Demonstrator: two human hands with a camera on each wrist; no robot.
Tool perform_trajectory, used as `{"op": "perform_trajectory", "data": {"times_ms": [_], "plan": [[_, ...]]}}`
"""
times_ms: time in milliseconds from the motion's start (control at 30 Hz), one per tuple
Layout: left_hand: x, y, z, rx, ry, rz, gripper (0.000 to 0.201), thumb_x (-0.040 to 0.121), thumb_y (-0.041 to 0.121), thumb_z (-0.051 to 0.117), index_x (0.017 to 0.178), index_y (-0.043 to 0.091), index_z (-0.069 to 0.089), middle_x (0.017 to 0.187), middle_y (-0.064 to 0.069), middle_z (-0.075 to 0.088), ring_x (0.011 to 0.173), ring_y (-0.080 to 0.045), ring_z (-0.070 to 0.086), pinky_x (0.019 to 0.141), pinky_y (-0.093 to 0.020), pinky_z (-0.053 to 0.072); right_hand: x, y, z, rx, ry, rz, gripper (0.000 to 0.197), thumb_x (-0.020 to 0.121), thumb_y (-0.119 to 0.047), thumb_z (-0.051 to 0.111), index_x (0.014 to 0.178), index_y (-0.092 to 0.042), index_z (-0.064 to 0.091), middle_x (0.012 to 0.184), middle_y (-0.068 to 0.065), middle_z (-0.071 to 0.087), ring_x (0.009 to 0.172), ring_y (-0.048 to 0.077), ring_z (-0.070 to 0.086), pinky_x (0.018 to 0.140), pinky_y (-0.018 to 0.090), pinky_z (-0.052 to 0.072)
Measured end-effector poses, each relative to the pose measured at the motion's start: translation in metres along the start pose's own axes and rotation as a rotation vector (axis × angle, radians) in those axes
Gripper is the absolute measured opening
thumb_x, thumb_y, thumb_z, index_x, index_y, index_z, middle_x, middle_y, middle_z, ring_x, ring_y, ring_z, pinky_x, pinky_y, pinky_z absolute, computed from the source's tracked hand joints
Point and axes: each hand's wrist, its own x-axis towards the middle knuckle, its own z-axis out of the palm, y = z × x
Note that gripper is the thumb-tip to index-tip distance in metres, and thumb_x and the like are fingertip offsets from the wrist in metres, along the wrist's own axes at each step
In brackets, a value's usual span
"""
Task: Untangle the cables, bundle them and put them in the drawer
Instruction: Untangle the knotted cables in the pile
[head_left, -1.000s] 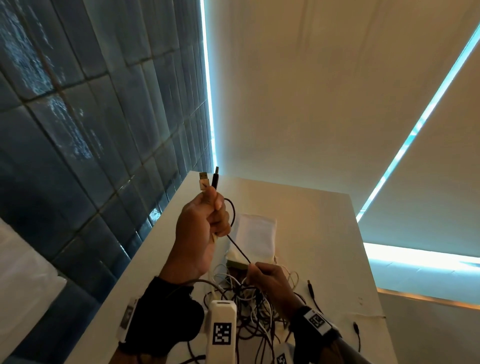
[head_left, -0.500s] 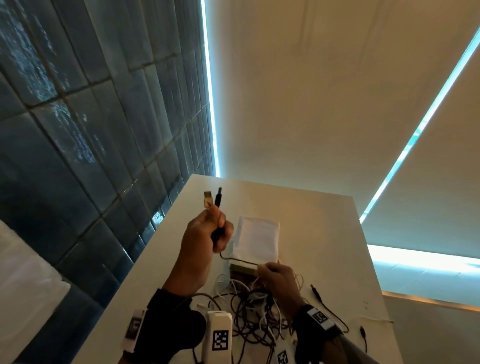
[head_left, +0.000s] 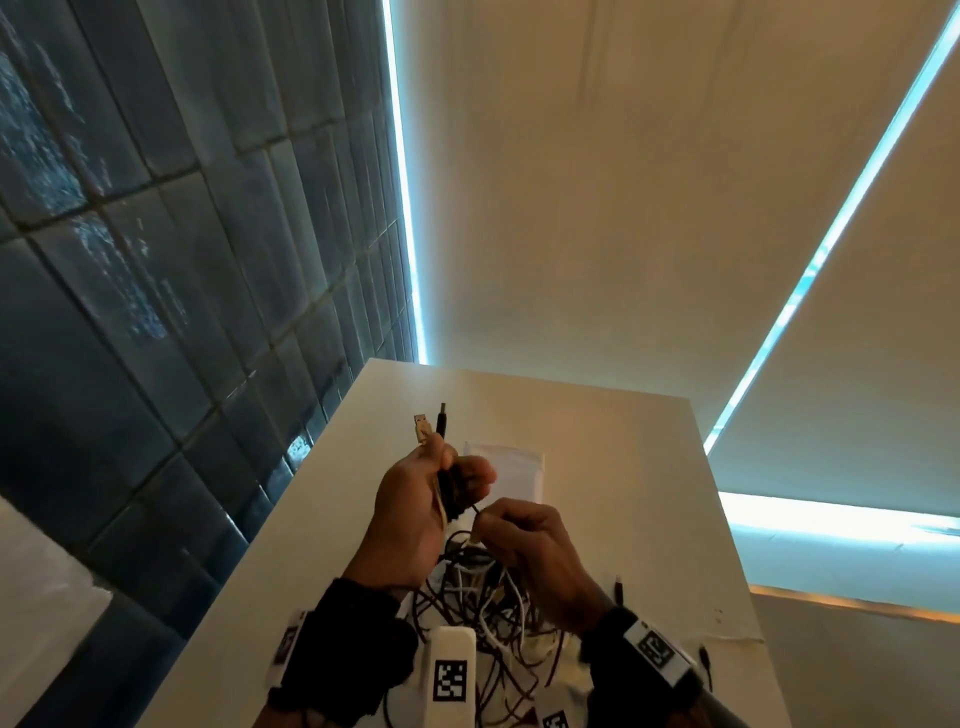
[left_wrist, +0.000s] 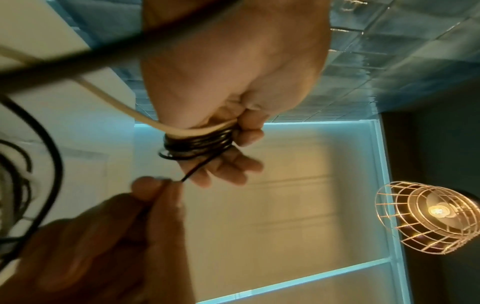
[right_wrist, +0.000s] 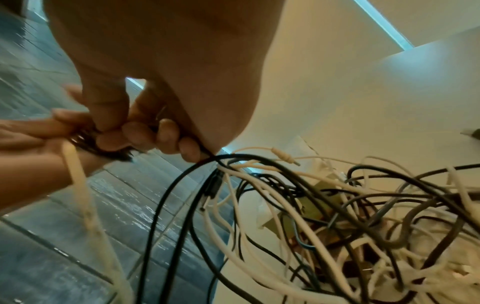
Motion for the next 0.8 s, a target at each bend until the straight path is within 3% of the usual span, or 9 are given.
{"op": "perform_trajectory", "data": {"times_ms": [100, 200, 333, 633, 800], "plan": [[0.001, 0.003, 0.004, -0.093, -0.062, 0.032, 0.039, 0.101, 0.033, 0.035, 0.068, 0.012, 0.041, 0.056, -0.002, 0.043, 0.049, -0.015, 0.041, 0.059, -0.032, 0.044, -0.004, 0.008, -0.004, 0.062, 0.004, 0.047, 0.024, 0.093, -0.005, 0.055, 0.071, -0.006, 0.065, 0.068, 0.001, 0.061, 0.063, 0.009, 0.056, 0.061, 0.018, 0.046], [0.000, 0.003, 0.006, -0.074, -0.106, 0.075, 0.043, 0.101, 0.038, 0.034, 0.067, 0.014, 0.041, 0.056, 0.001, 0.036, 0.045, -0.010, 0.027, 0.046, -0.024, 0.032, -0.004, 0.011, -0.008, 0.120, 0.020, 0.081, 0.026, 0.094, -0.010, 0.055, 0.070, -0.005, 0.066, 0.070, 0.007, 0.061, 0.068, 0.014, 0.059, 0.065, 0.022, 0.049], [-0.001, 0.004, 0.005, -0.064, -0.105, 0.118, 0.042, 0.103, 0.035, 0.032, 0.068, 0.014, 0.041, 0.056, 0.002, 0.031, 0.047, -0.010, 0.020, 0.044, -0.023, 0.024, -0.003, 0.017, -0.013, -0.004, 0.029, 0.075, 0.029, 0.094, -0.017, 0.057, 0.068, -0.006, 0.063, 0.064, 0.002, 0.059, 0.059, 0.008, 0.055, 0.058, 0.018, 0.045], [-0.004, 0.016, -0.001, 0.008, -0.099, 0.198, 0.039, 0.101, 0.031, 0.034, 0.066, 0.014, 0.041, 0.056, 0.002, 0.023, 0.048, -0.011, 0.017, 0.045, -0.025, 0.020, -0.002, 0.066, -0.028, -0.215, 0.101, 0.134, 0.033, 0.092, -0.031, 0.061, 0.068, -0.009, 0.064, 0.065, 0.004, 0.058, 0.064, 0.013, 0.054, 0.063, 0.023, 0.047], [-0.010, 0.028, -0.004, 0.094, -0.105, 0.269, 0.034, 0.092, 0.035, 0.041, 0.066, 0.013, 0.040, 0.052, 0.005, 0.024, 0.045, -0.010, 0.018, 0.043, -0.022, 0.020, -0.003, 0.089, -0.030, -0.335, 0.101, 0.157, 0.031, 0.092, -0.033, 0.056, 0.065, -0.021, 0.062, 0.064, -0.007, 0.058, 0.065, 0.008, 0.054, 0.064, 0.024, 0.046]]}}
